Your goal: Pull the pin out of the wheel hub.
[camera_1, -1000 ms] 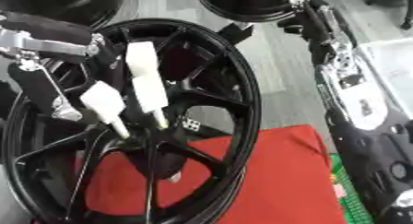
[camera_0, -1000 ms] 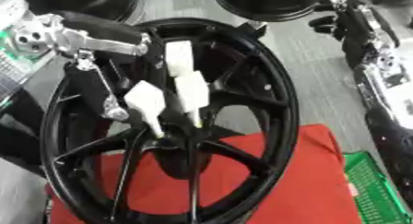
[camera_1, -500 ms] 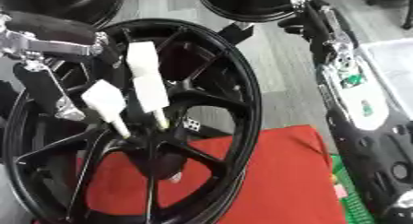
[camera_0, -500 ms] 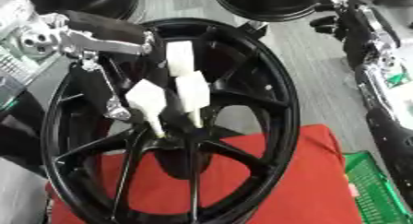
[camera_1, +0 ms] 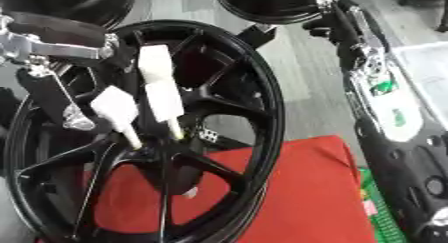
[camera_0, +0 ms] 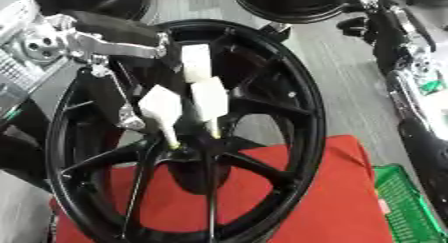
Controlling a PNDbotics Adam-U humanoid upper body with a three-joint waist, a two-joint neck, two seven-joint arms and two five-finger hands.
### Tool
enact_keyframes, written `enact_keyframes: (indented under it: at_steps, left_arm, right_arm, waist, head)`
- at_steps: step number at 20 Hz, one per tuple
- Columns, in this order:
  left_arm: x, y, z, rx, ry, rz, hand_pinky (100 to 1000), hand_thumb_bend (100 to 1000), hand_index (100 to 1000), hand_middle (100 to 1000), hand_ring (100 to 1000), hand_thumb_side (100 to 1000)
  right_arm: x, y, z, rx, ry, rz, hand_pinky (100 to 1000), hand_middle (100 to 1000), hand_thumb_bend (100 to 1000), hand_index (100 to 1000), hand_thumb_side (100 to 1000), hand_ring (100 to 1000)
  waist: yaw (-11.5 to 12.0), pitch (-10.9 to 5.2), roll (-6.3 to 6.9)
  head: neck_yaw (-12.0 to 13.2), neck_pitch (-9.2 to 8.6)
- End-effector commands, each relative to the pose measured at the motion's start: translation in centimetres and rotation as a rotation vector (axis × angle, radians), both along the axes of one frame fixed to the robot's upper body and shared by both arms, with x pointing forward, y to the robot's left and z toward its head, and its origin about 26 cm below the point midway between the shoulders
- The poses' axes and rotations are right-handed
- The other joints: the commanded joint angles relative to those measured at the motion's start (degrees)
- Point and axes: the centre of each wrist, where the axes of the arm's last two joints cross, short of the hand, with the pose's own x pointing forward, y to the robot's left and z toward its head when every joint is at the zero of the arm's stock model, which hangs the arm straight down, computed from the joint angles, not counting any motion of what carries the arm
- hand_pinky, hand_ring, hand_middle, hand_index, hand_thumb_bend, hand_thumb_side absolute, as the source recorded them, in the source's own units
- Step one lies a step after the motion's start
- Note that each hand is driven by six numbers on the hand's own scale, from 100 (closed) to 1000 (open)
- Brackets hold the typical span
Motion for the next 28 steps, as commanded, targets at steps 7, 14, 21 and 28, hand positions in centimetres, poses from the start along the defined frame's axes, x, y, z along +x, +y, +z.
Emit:
enact_keyframes:
  at_steps: [7,14,21,28]
  left_arm:
    - [-1.6,1.8,3.5,-0.088,-0.087,0.016,574,411,428,472,570,100]
    - [-4.7,4.6,6.5,-0.249,-0.175,0.016,571,415,422,467,571,100]
    - [-8.8,8.9,8.6,-0.496,-0.260,0.040,567,417,421,460,559,100]
    - [-9.8,14.5,7.5,-0.684,-0.329,0.189,564,389,414,448,552,100]
  right_arm:
    - [-0.2,-0.3,1.1,-0.017,-0.029,-0.011,762,684,100,721,685,631]
    - [-0.3,-0.7,1.1,-0.012,-0.034,-0.027,762,684,100,721,682,631]
    - [-0.5,-1.3,0.9,-0.014,-0.030,-0.050,762,685,100,721,679,631]
    - [-0.9,-2.2,1.1,-0.008,-0.044,-0.091,762,685,100,721,673,631]
  waist:
    - [0.16,-1.08,-0.27]
    - [0.62,-1.24,-0.14]
    - [1.80,-1.57,0.00]
    - [3.00,-1.58,0.07]
  head:
    - [-0.05,-0.98]
    - [-0.28,-0.76]
    - [-0.73,0.73]
    - [-0.16,2.04]
